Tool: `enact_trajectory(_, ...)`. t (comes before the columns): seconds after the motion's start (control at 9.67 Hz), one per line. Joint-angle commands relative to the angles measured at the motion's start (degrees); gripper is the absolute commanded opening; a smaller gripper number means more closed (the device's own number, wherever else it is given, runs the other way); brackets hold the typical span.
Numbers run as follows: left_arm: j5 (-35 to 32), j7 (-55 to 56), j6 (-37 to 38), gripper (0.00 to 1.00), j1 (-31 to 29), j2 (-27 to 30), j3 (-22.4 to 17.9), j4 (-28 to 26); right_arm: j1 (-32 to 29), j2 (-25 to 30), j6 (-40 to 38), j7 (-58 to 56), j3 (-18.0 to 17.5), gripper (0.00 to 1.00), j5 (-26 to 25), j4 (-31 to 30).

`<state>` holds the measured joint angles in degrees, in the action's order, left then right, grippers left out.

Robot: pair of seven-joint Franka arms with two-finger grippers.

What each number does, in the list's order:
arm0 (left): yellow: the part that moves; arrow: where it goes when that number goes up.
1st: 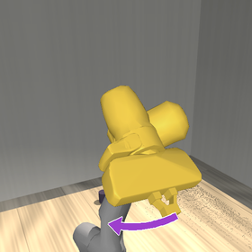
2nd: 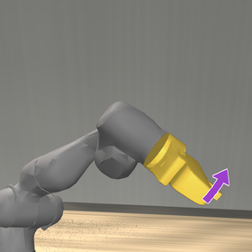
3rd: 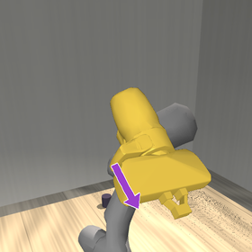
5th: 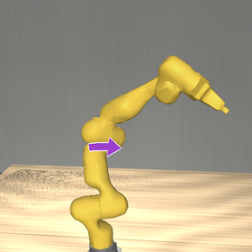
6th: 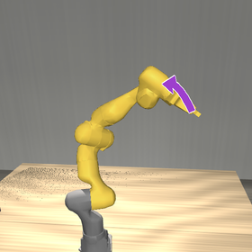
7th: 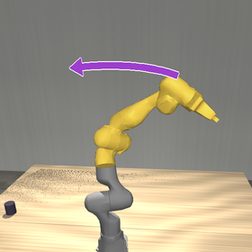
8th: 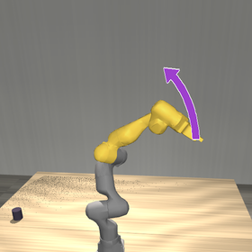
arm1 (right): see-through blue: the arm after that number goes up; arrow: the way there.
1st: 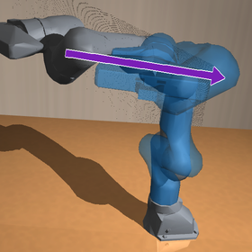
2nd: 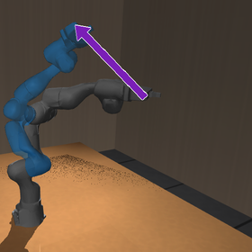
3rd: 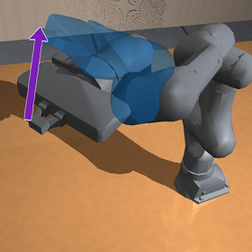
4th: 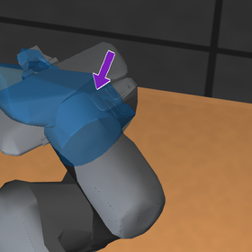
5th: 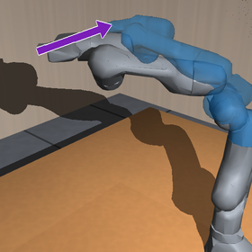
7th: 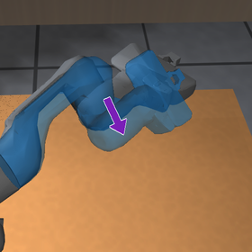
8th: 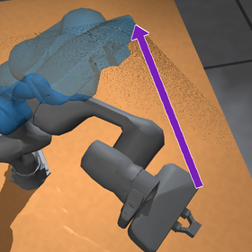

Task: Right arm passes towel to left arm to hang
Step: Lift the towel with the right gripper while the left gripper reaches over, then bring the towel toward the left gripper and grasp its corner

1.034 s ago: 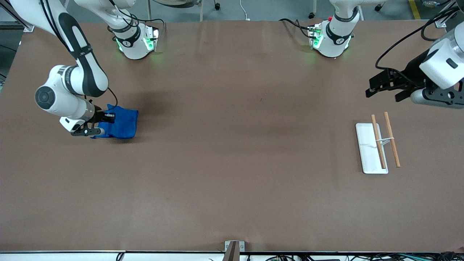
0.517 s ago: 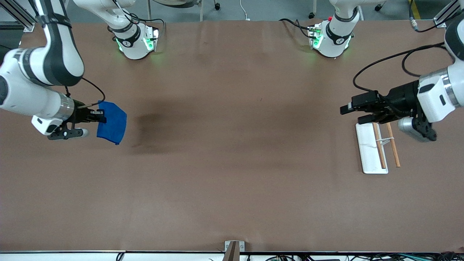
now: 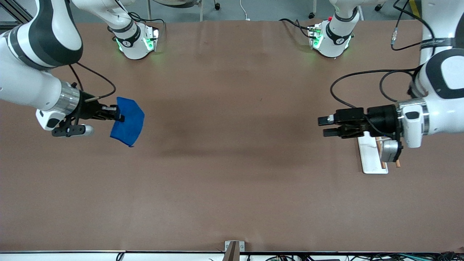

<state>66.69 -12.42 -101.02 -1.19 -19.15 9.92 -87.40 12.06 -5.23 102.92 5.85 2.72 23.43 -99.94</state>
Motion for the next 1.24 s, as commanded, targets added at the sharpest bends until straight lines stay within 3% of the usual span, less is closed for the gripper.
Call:
enact_trajectory(0.0, 10.1, -5.4, -1.9, 1.00, 4.2, -3.9, 0.0, -1.2, 2.4, -0.7, -0.4, 3.5, 0.4, 0.00, 6.6, 5.1)
enact_trajectory(0.31, 23.2, -6.2, -2.0, 1.00, 8.6, -5.3, 0.0, -2.2, 4.8, -1.0, 1.4, 4.6, 0.4, 0.00, 19.1, 8.4)
enact_trajectory(0.83, 39.5, -15.0, -1.5, 1.00, 10.9, -8.7, 4.3, -3.7, 13.2, -1.3, 16.7, 10.2, 0.4, 0.00, 34.1, 8.5)
enact_trajectory(1.14, 42.5, -19.5, -1.3, 1.00, 10.9, -11.7, 6.2, -3.6, 17.3, -1.4, 21.0, 11.6, 0.4, 0.00, 42.5, 8.5)
